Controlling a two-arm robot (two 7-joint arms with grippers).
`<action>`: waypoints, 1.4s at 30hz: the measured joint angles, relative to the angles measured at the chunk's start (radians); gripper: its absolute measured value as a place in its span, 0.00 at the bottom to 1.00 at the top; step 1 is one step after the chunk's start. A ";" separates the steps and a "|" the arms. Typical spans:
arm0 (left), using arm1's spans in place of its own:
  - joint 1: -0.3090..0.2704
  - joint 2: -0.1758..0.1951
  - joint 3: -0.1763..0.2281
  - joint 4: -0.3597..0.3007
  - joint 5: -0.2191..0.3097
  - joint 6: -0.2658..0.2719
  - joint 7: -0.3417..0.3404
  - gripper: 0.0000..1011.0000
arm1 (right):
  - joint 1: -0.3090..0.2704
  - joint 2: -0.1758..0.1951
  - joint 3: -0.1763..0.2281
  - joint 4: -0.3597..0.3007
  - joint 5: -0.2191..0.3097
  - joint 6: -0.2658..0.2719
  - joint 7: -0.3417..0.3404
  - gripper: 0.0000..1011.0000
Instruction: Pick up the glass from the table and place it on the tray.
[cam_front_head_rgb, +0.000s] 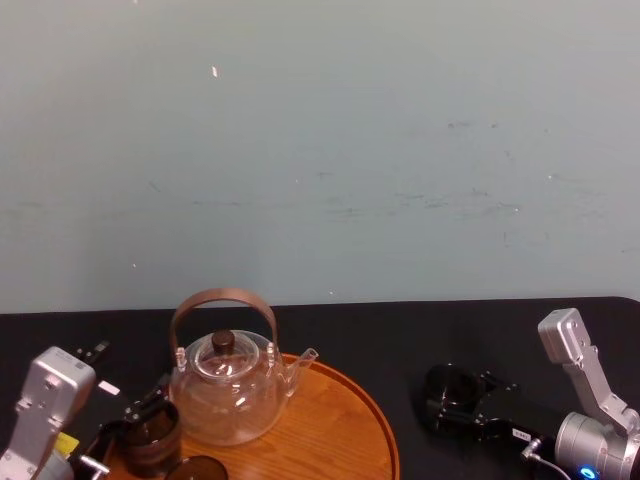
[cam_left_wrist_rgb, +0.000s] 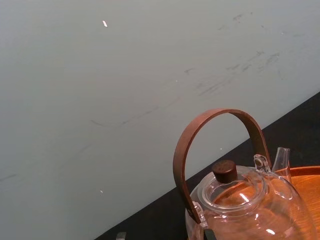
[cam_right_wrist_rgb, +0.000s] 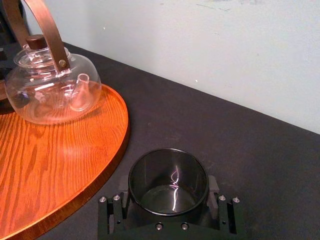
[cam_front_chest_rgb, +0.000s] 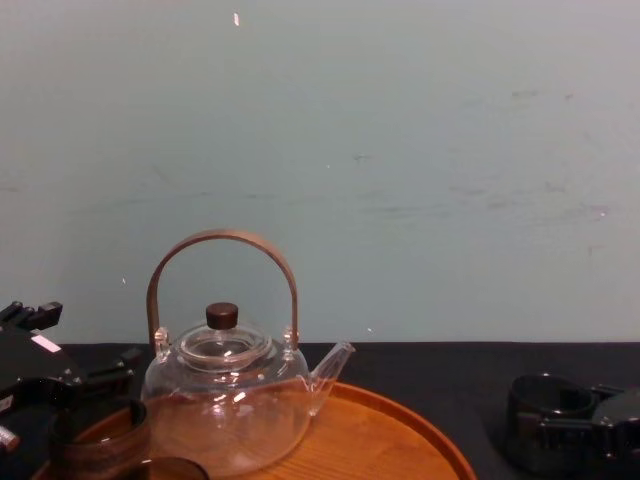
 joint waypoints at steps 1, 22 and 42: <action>0.000 0.000 0.000 0.000 0.000 0.000 0.000 0.99 | 0.000 0.000 0.000 0.000 0.000 0.000 0.000 0.90; 0.000 0.000 0.000 0.000 0.000 0.000 0.000 0.99 | -0.001 0.001 0.001 -0.001 0.001 0.000 0.000 0.90; 0.000 0.000 0.000 0.000 0.000 0.000 0.000 0.99 | -0.001 0.000 0.000 -0.001 0.001 0.000 0.000 0.90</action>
